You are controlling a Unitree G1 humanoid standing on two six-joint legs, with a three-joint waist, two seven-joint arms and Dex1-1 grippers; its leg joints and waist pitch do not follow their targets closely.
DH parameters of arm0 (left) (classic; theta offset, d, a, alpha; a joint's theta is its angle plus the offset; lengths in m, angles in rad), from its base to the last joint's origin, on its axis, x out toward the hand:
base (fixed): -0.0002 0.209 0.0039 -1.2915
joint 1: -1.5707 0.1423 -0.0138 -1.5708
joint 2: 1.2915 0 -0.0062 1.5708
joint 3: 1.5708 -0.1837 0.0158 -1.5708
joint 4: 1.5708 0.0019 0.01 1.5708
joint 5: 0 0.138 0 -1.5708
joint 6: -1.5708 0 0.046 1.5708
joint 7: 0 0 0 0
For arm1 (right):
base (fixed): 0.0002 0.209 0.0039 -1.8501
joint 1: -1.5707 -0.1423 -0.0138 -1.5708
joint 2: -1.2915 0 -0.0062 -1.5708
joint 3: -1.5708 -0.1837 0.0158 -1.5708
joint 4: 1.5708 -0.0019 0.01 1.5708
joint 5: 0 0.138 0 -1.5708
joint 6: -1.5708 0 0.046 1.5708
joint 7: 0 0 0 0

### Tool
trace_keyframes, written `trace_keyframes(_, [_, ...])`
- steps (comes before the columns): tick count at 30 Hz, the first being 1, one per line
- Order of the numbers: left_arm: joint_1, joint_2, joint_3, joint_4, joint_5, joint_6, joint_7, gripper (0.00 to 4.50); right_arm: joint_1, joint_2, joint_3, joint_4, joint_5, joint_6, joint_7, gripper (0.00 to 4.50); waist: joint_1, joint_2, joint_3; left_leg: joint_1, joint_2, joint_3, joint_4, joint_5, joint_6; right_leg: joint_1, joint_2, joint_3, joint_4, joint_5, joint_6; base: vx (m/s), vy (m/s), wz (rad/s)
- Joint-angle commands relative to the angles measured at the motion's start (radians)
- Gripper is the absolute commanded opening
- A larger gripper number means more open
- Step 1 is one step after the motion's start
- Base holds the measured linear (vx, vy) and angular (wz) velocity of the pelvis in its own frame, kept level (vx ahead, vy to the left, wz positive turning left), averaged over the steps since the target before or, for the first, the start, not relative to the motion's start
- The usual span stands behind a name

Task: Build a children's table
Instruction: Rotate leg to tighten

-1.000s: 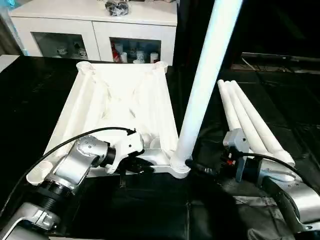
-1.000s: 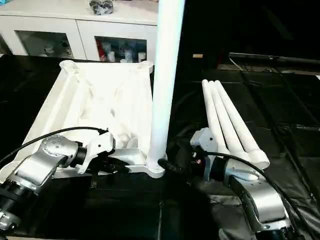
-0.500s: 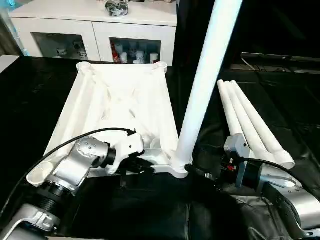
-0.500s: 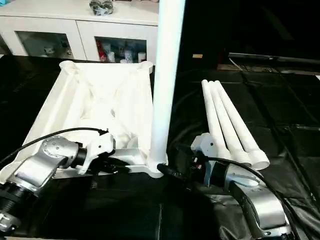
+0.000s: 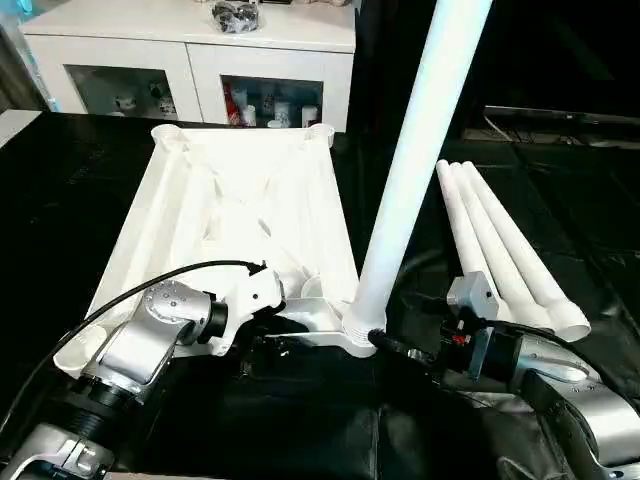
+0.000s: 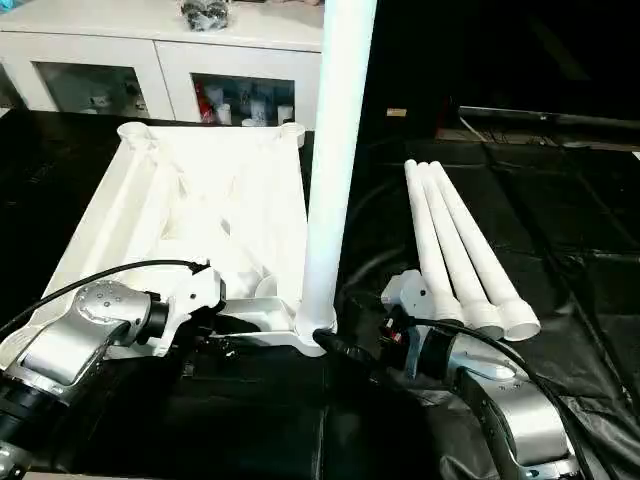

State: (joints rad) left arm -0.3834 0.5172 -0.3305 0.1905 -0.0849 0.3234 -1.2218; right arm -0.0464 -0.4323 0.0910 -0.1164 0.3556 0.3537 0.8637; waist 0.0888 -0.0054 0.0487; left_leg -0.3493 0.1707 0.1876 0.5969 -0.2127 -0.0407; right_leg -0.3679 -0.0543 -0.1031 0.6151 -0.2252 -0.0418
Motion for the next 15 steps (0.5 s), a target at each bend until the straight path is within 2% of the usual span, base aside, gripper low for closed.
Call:
trace_keyframes(1, [0.013, 0.014, -0.001, -0.032, -0.009, 0.023, -0.001, 1.84, -0.001, 0.002, 0.001, -0.019, -0.001, -0.016, -0.008, 4.5, 0.003, -0.004, -0.054, 0.001, 0.078, -0.036, -0.066, -0.065, 0.065, 0.044, -0.117, 0.078, -0.075, -0.131, -0.161, 0.0, 0.0, 0.0])
trace_keyframes(3, [0.014, 0.017, 0.0, -0.038, -0.012, 0.029, 0.001, 1.92, -0.002, 0.004, 0.002, -0.018, -0.002, -0.017, -0.011, 4.5, 0.004, 0.0, -0.055, 0.001, 0.077, -0.036, -0.065, -0.06, 0.067, 0.044, -0.116, 0.078, -0.073, -0.115, -0.164, 0.0, 0.0, 0.0])
trace_keyframes(4, [0.014, 0.015, 0.004, -0.041, -0.009, 0.026, 0.012, 1.92, -0.003, 0.007, 0.002, -0.016, -0.005, -0.019, -0.013, 4.5, 0.003, -0.002, -0.055, 0.001, 0.076, -0.036, -0.065, -0.058, 0.069, 0.044, -0.116, 0.078, -0.073, -0.107, -0.166, 0.0, 0.0, 0.0])
trace_keyframes(6, [0.01, 0.006, 0.011, -0.037, -0.007, 0.028, 0.031, 2.27, -0.003, 0.008, 0.002, -0.015, -0.006, -0.02, -0.014, 4.5, 0.003, -0.002, -0.056, 0.0, 0.076, -0.036, -0.065, -0.059, 0.069, 0.046, -0.117, 0.078, -0.072, -0.104, -0.167, 0.0, 0.0, 0.0])
trace_keyframes(8, [0.006, 0.005, 0.011, -0.032, -0.003, 0.027, 0.034, 2.37, -0.003, 0.008, 0.002, -0.015, -0.006, -0.021, -0.014, 4.5, 0.003, -0.002, -0.055, 0.0, 0.076, -0.036, -0.065, -0.062, 0.068, 0.045, -0.116, 0.078, -0.073, -0.106, -0.168, 0.0, 0.0, 0.0])
trace_keyframes(15, [0.01, -0.011, 0.024, -0.036, -0.005, 0.0, 0.068, 2.37, 0.005, 0.004, 0.0, -0.019, -0.005, -0.026, -0.017, 4.5, 0.003, -0.001, -0.056, -0.001, 0.076, -0.036, -0.064, -0.064, 0.067, 0.047, -0.116, 0.077, -0.074, -0.102, -0.167, 0.0, 0.0, 0.0])
